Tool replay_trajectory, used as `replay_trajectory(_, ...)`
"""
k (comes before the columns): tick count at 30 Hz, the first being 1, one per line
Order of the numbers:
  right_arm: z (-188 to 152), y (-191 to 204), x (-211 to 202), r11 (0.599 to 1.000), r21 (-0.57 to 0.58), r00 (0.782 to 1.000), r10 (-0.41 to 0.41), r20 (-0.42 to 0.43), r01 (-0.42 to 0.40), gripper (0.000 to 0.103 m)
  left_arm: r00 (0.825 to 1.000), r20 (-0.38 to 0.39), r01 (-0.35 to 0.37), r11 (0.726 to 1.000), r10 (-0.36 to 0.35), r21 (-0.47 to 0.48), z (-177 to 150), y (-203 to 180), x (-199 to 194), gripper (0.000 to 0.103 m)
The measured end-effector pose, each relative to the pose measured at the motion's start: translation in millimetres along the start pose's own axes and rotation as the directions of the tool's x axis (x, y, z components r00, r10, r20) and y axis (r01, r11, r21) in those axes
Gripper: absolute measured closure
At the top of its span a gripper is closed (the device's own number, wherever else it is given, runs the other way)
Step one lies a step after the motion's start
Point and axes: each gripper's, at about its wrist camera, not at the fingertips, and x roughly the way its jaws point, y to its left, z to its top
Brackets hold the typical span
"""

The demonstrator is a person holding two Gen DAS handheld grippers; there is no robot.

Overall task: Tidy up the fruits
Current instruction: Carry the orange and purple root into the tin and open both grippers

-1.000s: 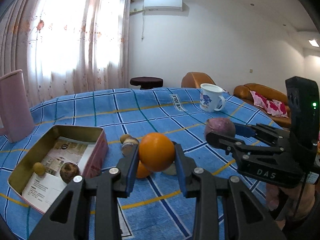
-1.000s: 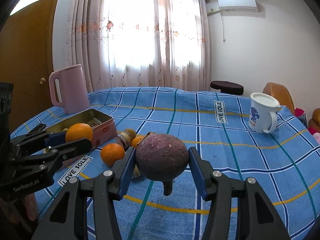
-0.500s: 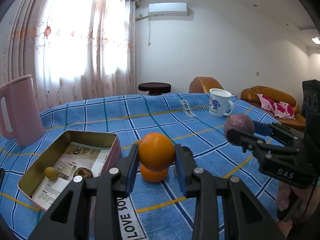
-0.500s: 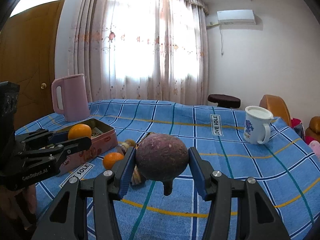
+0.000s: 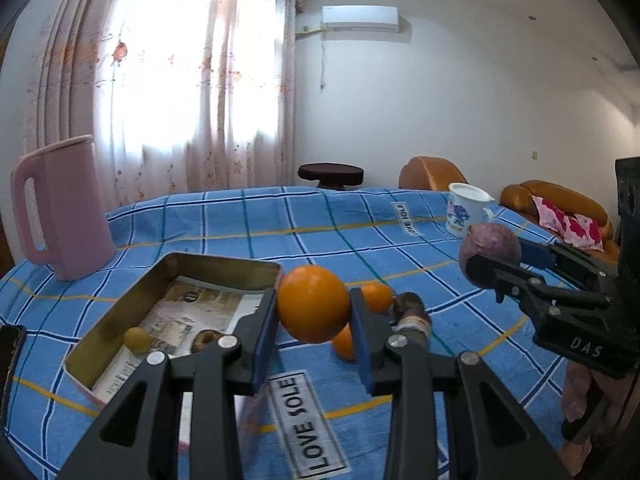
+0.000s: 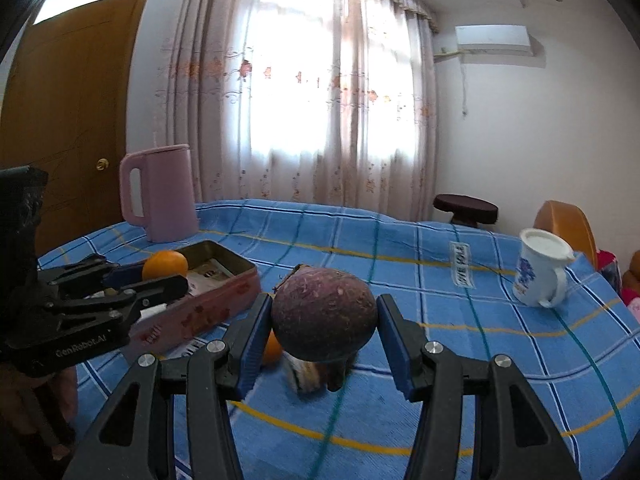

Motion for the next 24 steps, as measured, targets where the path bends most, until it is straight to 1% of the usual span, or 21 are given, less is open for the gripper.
replay_trajectory(5, 16.1, 19.4, 13.0, 0.998, -0.025, 0.999, 0.053, 0.006, -0.052, 0.049, 0.999, -0.009, -0.035, 0.999, 0.034, -0.028, 0.2, 20.4, -0.9, 0.067)
replay_trajectory(11, 27.2, 46.8, 30.6, 0.992, -0.051, 0.993, 0.115, -0.005, -0.115, 0.049, 0.998, -0.024, -0.053, 0.997, 0.052, -0.055, -0.4, 42.2, -0.2, 0.067)
replay_trajectory(17, 32.5, 71.6, 52.6, 0.984, -0.065, 0.986, 0.161, -0.031, -0.163, 0.049, 0.996, -0.044, -0.08, 0.994, 0.076, -0.072, -0.9, 65.6, 3.6, 0.067)
replay_trajectory(24, 30.7, 99.7, 73.8, 0.974, -0.075, 0.976, 0.207, -0.067, -0.212, 0.049, 0.992, -0.076, -0.108, 0.989, 0.1, -0.105, -5.3, 91.2, 8.0, 0.067)
